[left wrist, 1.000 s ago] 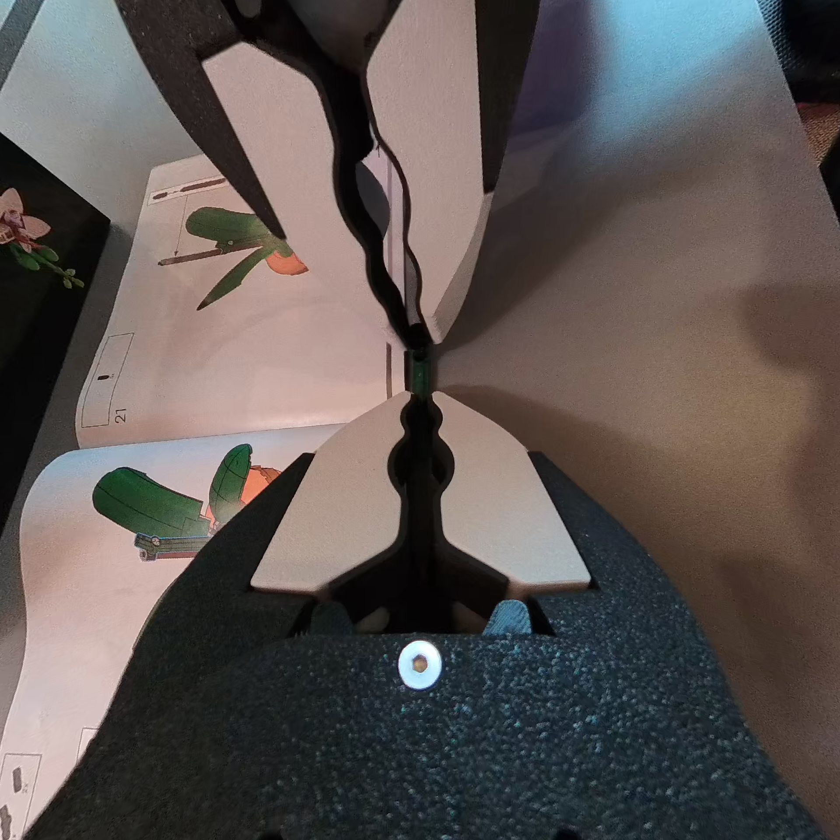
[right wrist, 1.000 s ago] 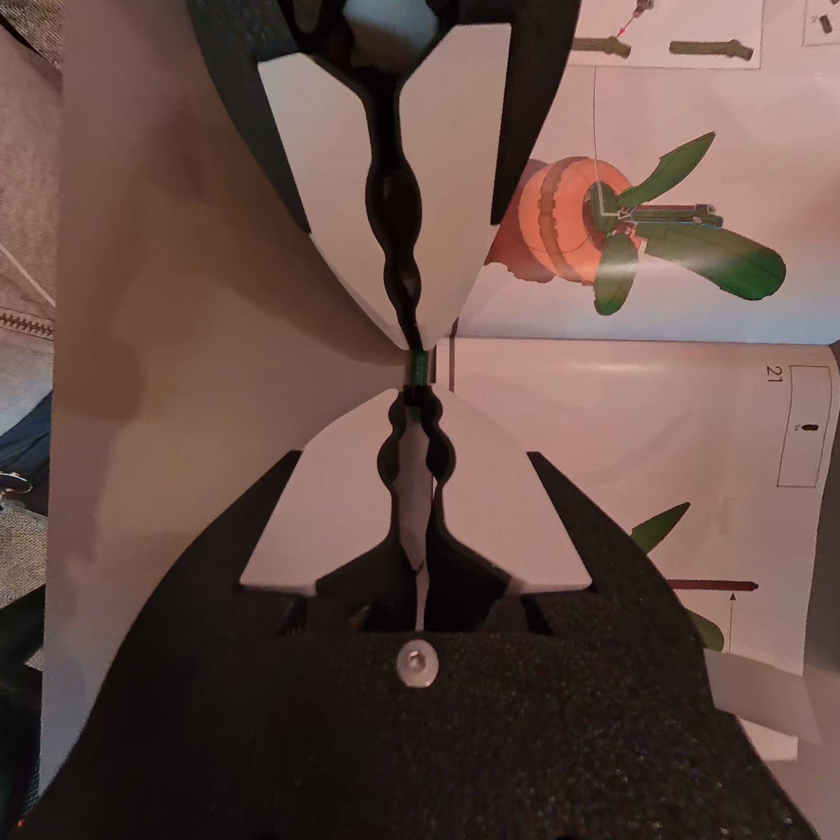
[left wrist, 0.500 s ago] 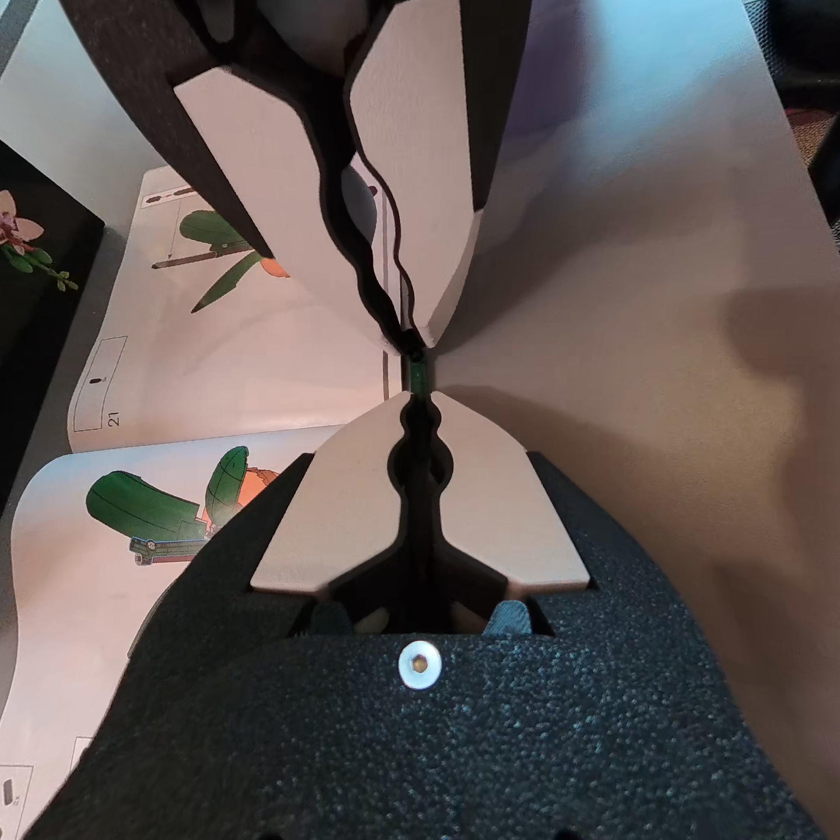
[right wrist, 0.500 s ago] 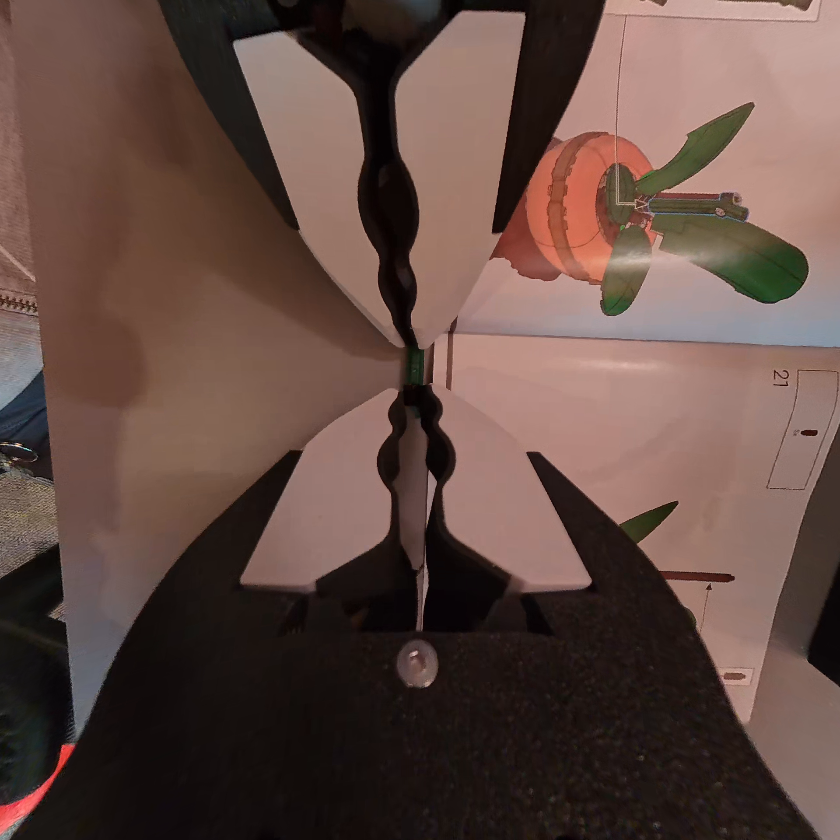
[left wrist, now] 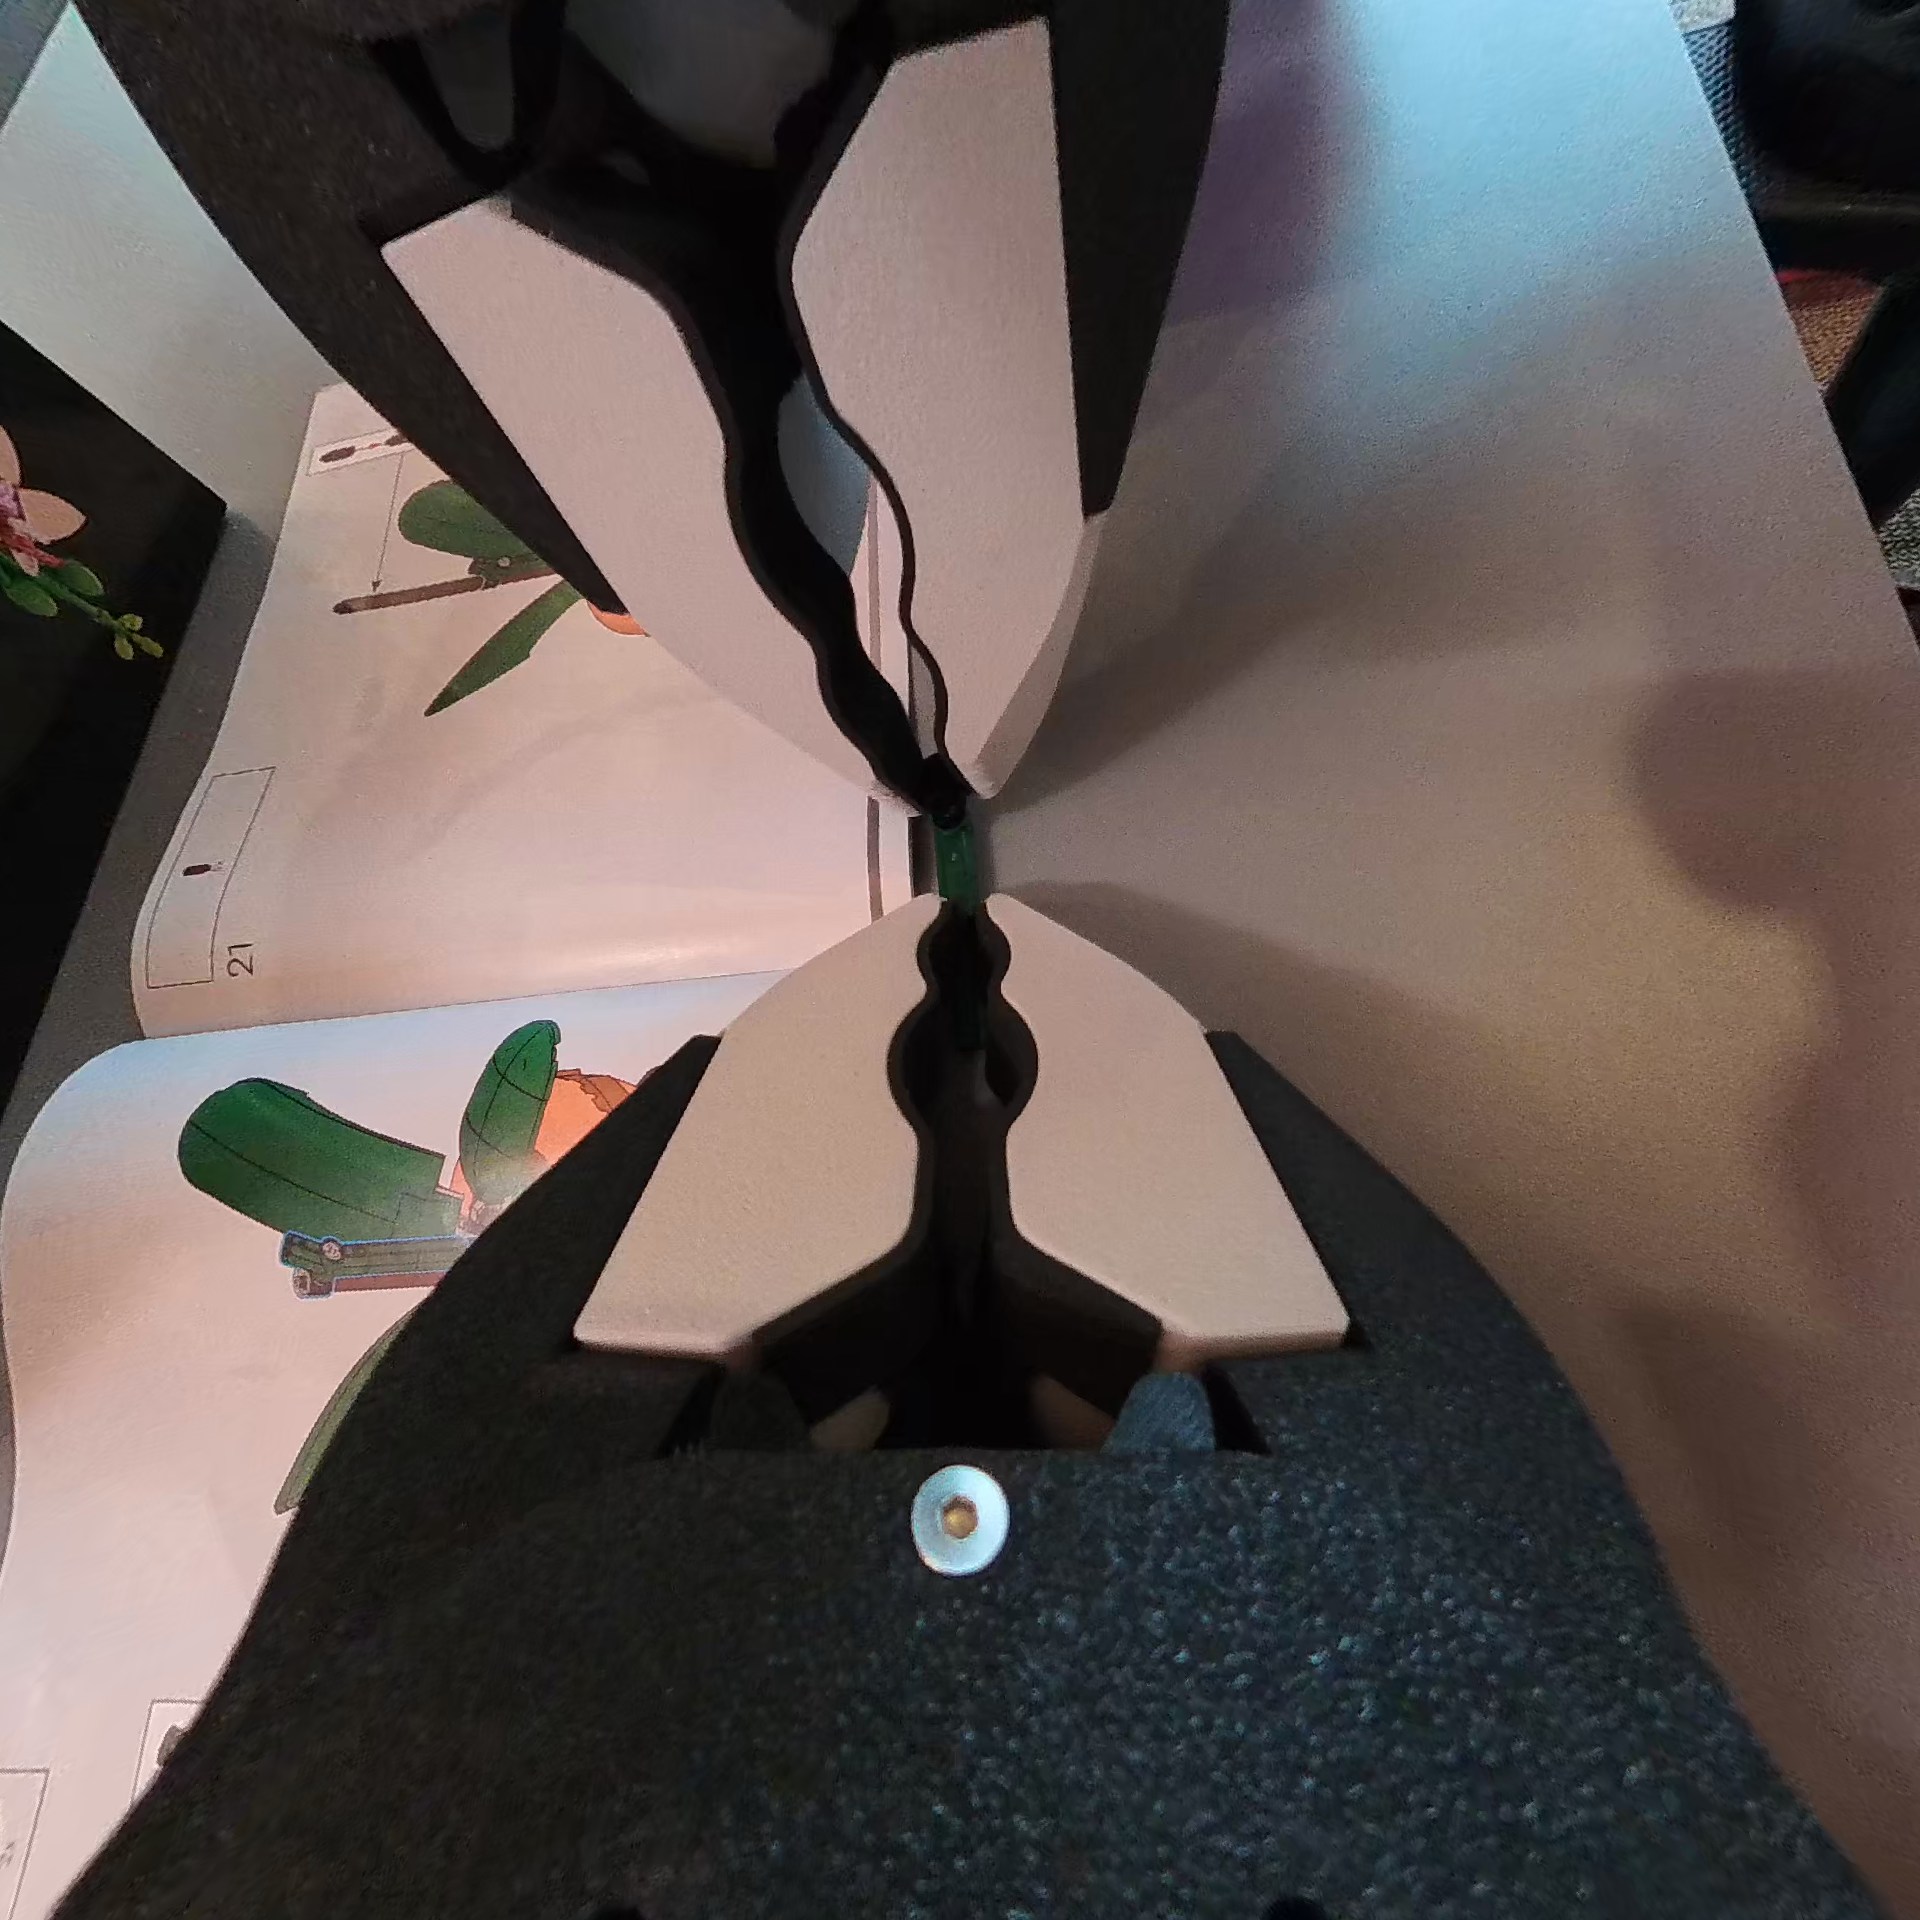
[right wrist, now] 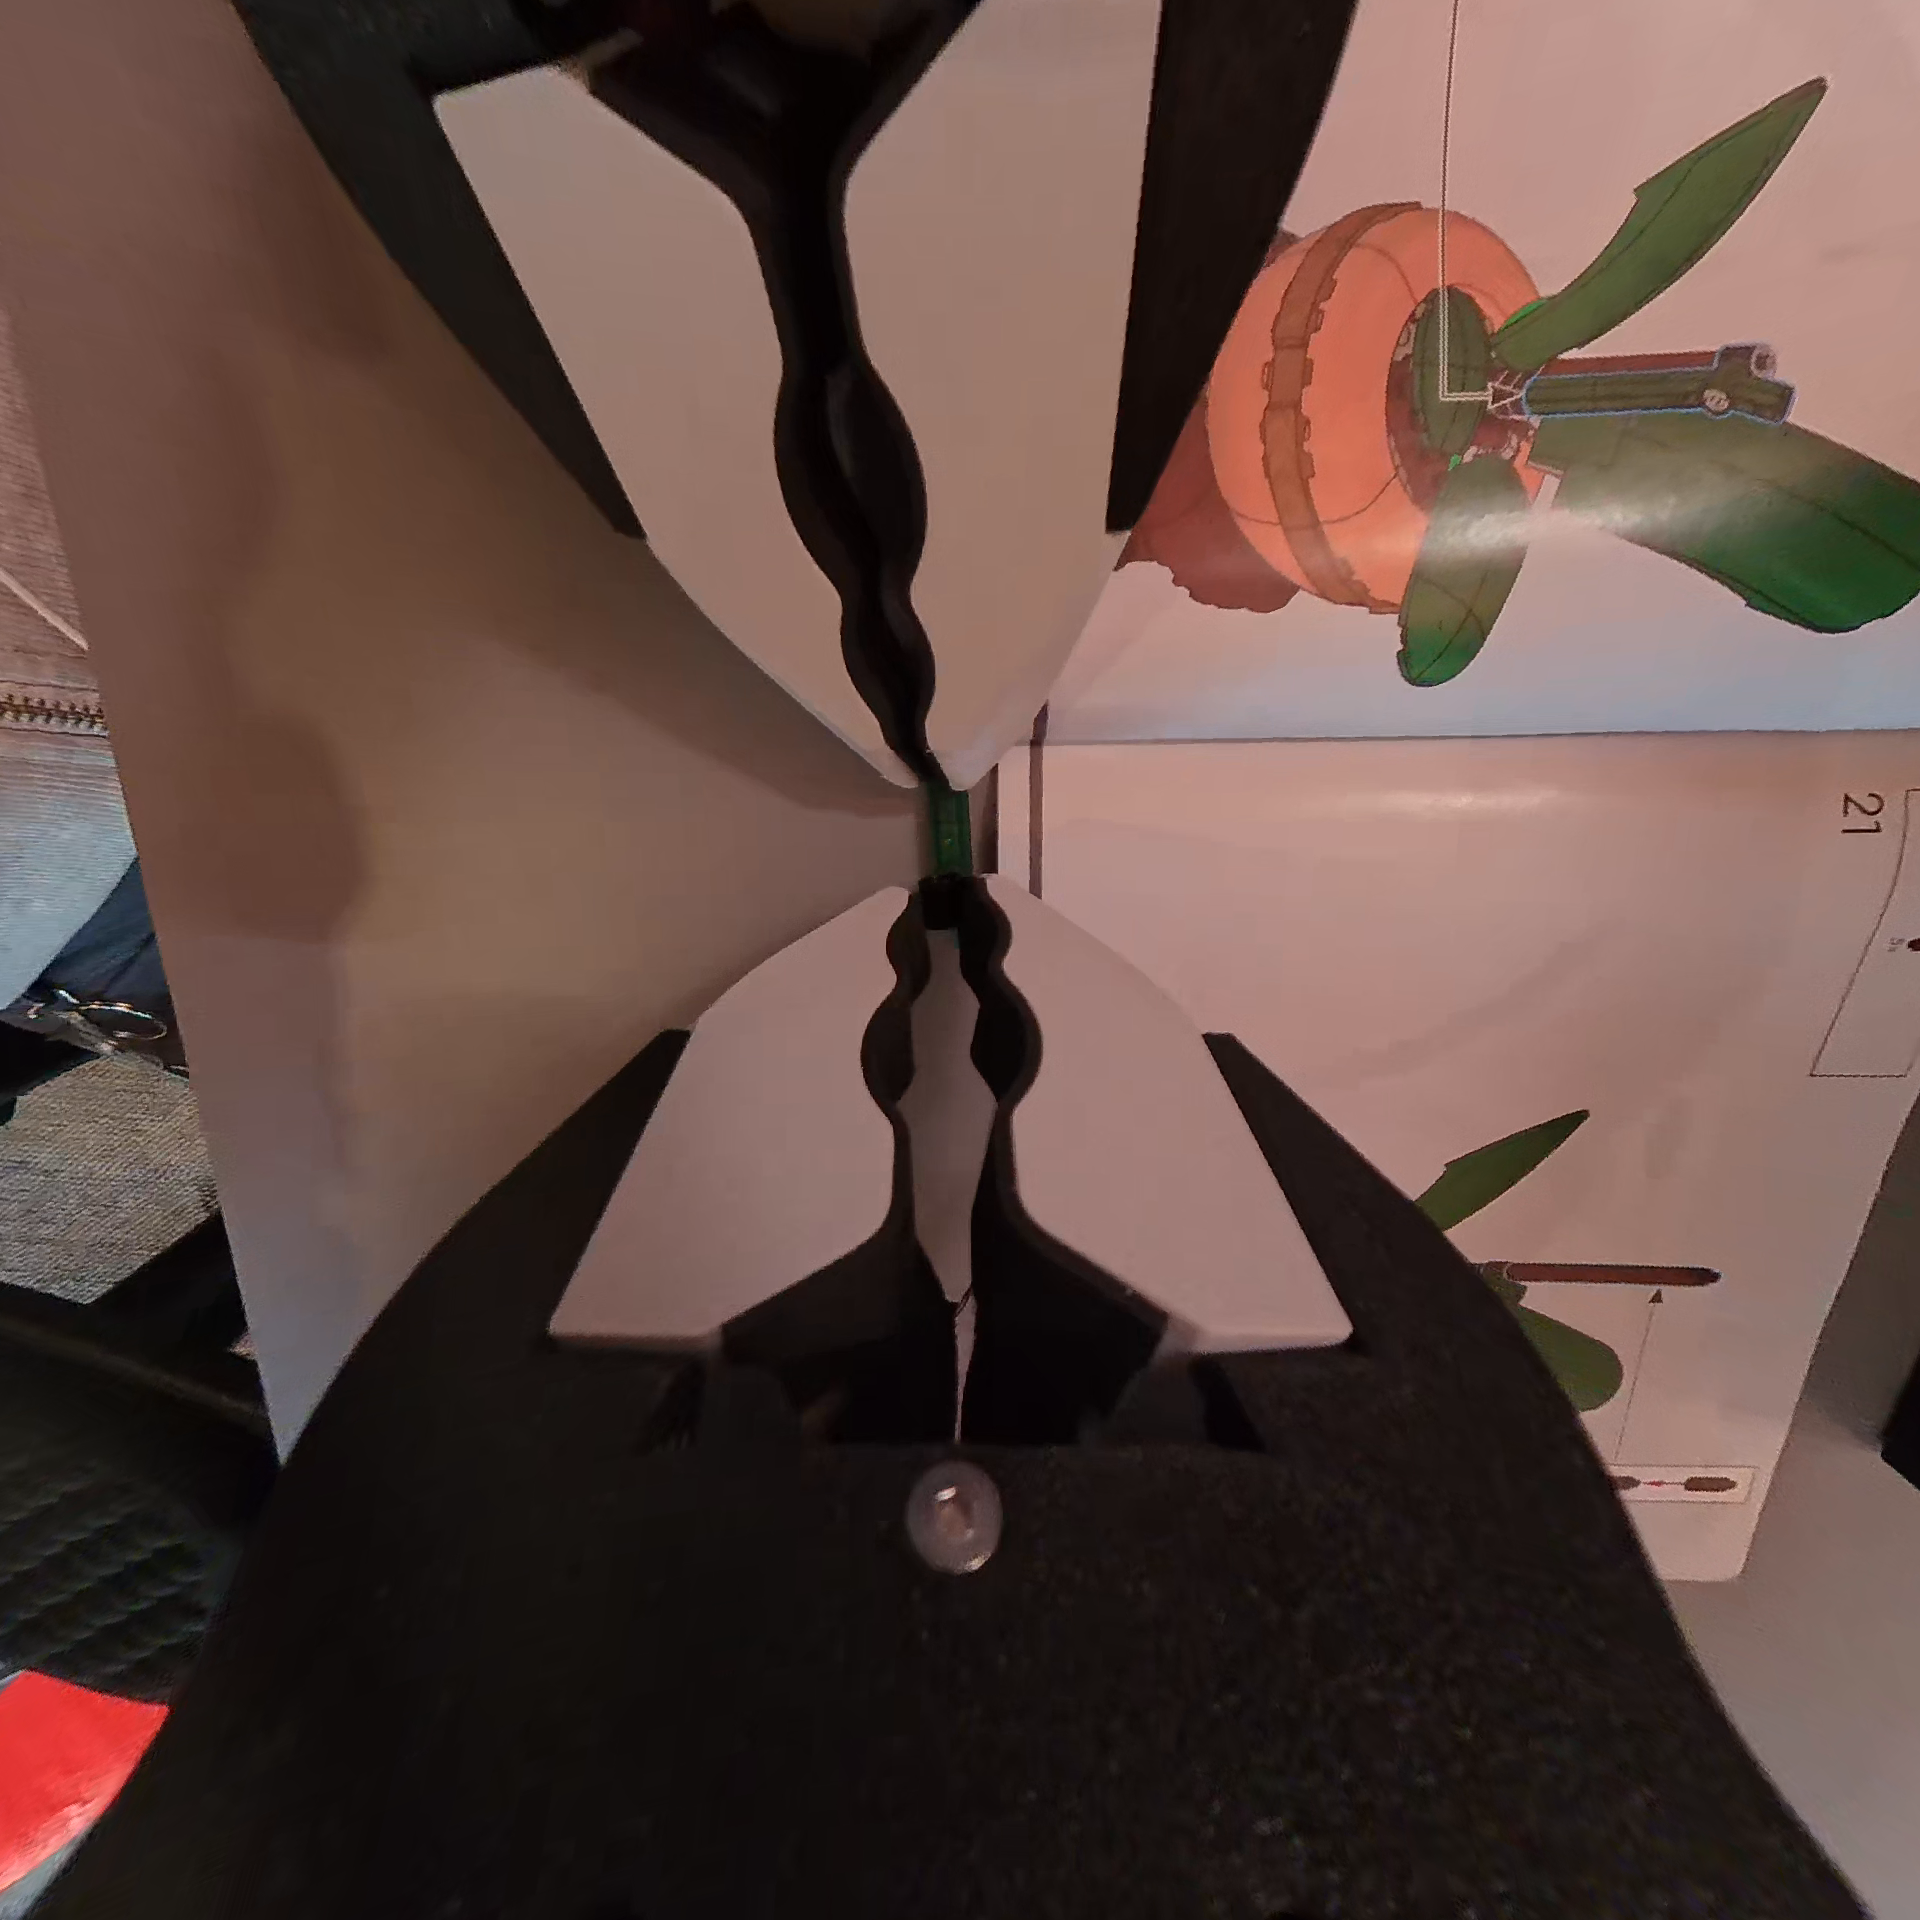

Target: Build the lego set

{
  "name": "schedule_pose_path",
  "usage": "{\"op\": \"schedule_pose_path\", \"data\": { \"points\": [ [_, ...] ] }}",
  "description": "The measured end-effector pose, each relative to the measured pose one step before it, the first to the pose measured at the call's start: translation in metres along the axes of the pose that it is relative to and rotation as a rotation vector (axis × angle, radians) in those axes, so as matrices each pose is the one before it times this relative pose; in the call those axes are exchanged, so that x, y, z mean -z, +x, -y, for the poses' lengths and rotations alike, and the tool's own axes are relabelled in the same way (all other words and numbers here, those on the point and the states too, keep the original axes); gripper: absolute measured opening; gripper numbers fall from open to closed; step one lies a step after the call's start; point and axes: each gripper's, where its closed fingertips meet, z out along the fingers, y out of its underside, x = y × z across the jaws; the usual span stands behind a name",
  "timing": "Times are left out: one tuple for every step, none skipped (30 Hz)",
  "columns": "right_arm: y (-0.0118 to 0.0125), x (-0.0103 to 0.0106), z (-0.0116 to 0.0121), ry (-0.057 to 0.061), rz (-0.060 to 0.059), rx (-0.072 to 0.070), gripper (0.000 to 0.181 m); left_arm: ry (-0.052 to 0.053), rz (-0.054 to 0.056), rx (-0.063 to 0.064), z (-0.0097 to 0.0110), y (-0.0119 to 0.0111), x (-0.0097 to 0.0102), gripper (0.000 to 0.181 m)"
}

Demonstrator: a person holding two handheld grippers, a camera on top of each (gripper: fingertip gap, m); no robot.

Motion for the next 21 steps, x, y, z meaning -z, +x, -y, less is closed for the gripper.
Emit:
{"op": "schedule_pose_path", "data": {
  "points": [
    [-0.00019, -0.00017, -0.00016, -0.0049, 0.0057, -0.0061, 0.006, 0.0003, -0.0010, 0.0005, -0.00002, 0.00010, 0.00003, 0.001],
    [-0.00003, -0.00004, 0.00009, -0.0070, 0.0059, -0.0082, 0.006, 0.0004, -0.0012, 0.0004, 0.00002, 0.00005, -0.00003, 0.001],
    [-0.00010, -0.00011, -0.00014, -0.0102, 0.0039, -0.0027, 0.006, 0.0003, -0.0009, 0.0009, 0.00001, 0.00005, -0.00003, 0.001],
    [-0.00029, -0.00016, -0.00014, -0.0099, 0.0072, -0.0084, 0.006, 0.0001, -0.0010, 0.0012, -0.00006, 0.00001, 0.00003, 0.001],
    [-0.00017, -0.00011, -0.00017, -0.0061, 0.0091, -0.0105, 0.006, 0.0001, -0.0007, 0.0008, -0.00001, 0.00001, -0.00002, 0.001],
    [-0.00013, -0.00015, -0.00011, -0.0022, 0.0125, -0.0142, 0.006, 0.0002, -0.0005, -0.0003, 0.00003, 0.00004, -0.00002, 0.001],
    [-0.00024, -0.00016, -0.00028, -0.0049, 0.0144, -0.0131, 0.006, 0.0003, -0.0008, -0.0007, 0.00007, 0.00019, -0.00002, 0.001],
    [-0.00017, -0.00019, -0.00018, -0.0102, 0.0064, -0.0022, 0.006, 0.0004, -0.0014, -0.0003, 0.00000, 0.00009, 0.00002, 0.001],
    [-0.00011, -0.00011, -0.00023, -0.0146, 0.0038, -0.0037, 0.006, 0.0004, -0.0015, 0.0007, 0.00010, 0.00009, 0.00003, 0.001],
    [-0.00002, -0.00011, 0.00008, -0.0135, 0.0041, -0.0016, 0.006, 0.0003, -0.0013, 0.0015, -0.00004, 0.00007, 0.00002, 0.001],
    [0.00003, -0.00014, 0.00015, -0.0087, 0.0081, -0.0082, 0.006, 0.0003, -0.0010, 0.0008, 0.00001, 0.00005, -0.00003, 0.001],
    [0.00012, -0.00003, 0.00027, -0.0033, 0.0113, -0.0122, 0.006, 0.0004, -0.0006, 0.0004, -0.00006, -0.00003, 0.00008, 0.001],
    [0.00018, -0.00006, 0.00021, -0.0001, 0.0125, -0.0140, 0.006, 0.0004, -0.0004, 0.0006, 0.00011, -0.00006, 0.00003, 0.001],
    [-0.00002, -0.00007, 0.00002, -0.0031, 0.0133, -0.0144, 0.006, 0.0002, -0.0006, 0.0004, -0.00002, 0.00003, 0.00003, 0.001],
    [-0.00005, -0.00002, -0.00005, -0.0069, 0.0102, -0.0079, 0.006, 0.0002, -0.0009, 0.0005, 0.00000, 0.00001, -0.00002, 0.001],
    [0.00006, 0.00003, 0.00009, -0.0094, 0.0083, -0.0059, 0.006, 0.0002, -0.0011, 0.0012, 0.00001, 0.00009, -0.00002, 0.001],
    [-0.00010, -0.00004, -0.00011, -0.0112, 0.0059, -0.0049, 0.006, 0.0004, -0.0009, 0.0012, -0.00003, 0.00000, 0.00002, 0.001],
    [-0.00024, -0.00020, -0.00030, -0.0129, 0.0081, -0.0098, 0.006, 0.0007, -0.0013, 0.0001, 0.00017, 0.00016, 0.00001, 0.001],
    [-0.00013, -0.00019, -0.00001, -0.0091, 0.0065, -0.0059, 0.006, 0.0008, -0.0016, -0.0005, 0.00007, 0.00024, 0.00000, 0.001],
    [-0.00026, -0.00030, -0.00035, -0.0077, 0.0120, -0.0085, 0.006, 0.0005, -0.0012, 0.0001, 0.00006, 0.00017, -0.00003, 0.001],
    [-0.00010, -0.00016, -0.00008, -0.0034, 0.0123, -0.0042, 0.006, 0.0008, -0.0015, 0.0008, 0.00010, 0.00002, 0.00006, 0.001]
  ]
}}
